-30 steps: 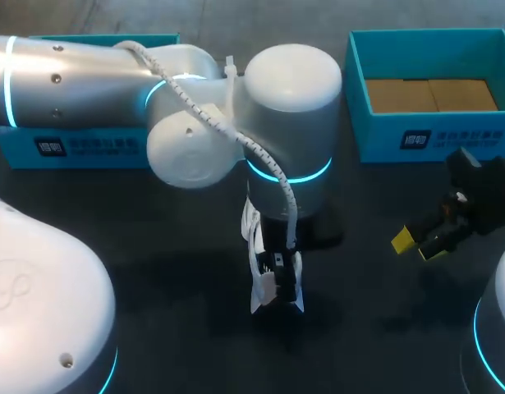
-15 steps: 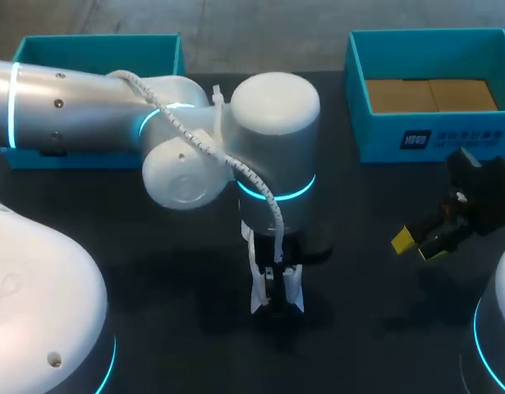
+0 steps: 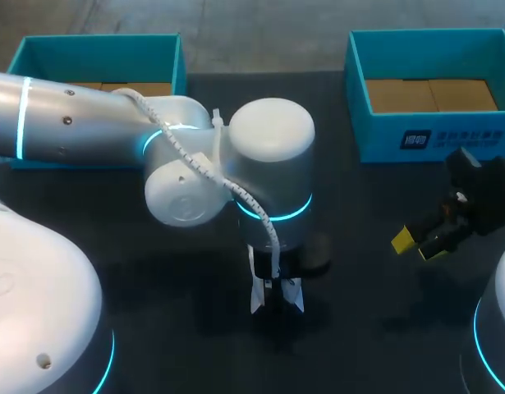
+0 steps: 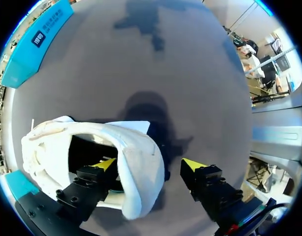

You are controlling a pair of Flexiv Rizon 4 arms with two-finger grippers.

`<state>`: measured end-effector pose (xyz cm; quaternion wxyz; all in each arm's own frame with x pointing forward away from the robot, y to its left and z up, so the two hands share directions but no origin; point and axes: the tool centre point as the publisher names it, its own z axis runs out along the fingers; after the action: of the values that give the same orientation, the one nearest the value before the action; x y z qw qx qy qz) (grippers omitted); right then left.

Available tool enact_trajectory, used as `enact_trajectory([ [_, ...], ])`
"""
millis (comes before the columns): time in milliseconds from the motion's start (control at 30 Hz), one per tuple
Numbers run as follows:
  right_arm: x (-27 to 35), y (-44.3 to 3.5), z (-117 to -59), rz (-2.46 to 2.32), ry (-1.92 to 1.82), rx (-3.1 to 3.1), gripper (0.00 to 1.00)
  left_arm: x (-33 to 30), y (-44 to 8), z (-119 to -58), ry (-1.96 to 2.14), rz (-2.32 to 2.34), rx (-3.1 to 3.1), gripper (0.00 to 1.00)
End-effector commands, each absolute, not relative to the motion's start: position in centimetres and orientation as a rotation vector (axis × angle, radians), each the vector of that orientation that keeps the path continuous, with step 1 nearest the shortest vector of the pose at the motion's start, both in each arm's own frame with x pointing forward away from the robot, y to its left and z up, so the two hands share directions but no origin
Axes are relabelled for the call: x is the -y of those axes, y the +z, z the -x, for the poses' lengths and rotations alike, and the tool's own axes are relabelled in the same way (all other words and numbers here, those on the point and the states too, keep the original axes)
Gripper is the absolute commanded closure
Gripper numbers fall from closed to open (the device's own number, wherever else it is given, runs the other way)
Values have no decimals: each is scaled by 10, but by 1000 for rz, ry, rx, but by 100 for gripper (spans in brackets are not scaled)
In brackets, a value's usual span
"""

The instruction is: Take the shoe out of the shoebox, open the shoe tongue, remove and reinsert the insole, then place the shoe into the shoebox

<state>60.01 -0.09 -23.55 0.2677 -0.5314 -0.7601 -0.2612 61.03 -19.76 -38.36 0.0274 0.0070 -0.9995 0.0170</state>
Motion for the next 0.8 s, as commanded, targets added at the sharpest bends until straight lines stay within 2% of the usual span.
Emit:
enact_trajectory([
  [33,1,-235,-599,1436,-702,2051,0,206,-393,-608,44,-15,3086,22],
  [200,1,-235,-599,1436,-702,2051,0,208,-400,-607,61,-3,3084,26],
  [267,1,-235,-599,1436,-702,2051,0,208,-400,-606,62,-2,3086,34],
  [367,1,-235,-599,1436,-702,2051,0,207,-401,-605,60,-2,3089,53],
  [467,1,-235,-599,1436,-702,2051,0,206,-403,-605,48,-8,3093,58],
  [500,1,-235,-599,1436,-702,2051,0,206,-404,-605,46,-10,3093,64],
  [533,1,-235,-599,1436,-702,2051,0,205,-405,-605,46,-12,3092,79],
  [567,1,-235,-599,1436,-702,2051,0,205,-405,-605,47,-15,3091,100],
  [800,1,-235,-599,1436,-702,2051,0,198,-398,-609,60,-36,3102,100],
])
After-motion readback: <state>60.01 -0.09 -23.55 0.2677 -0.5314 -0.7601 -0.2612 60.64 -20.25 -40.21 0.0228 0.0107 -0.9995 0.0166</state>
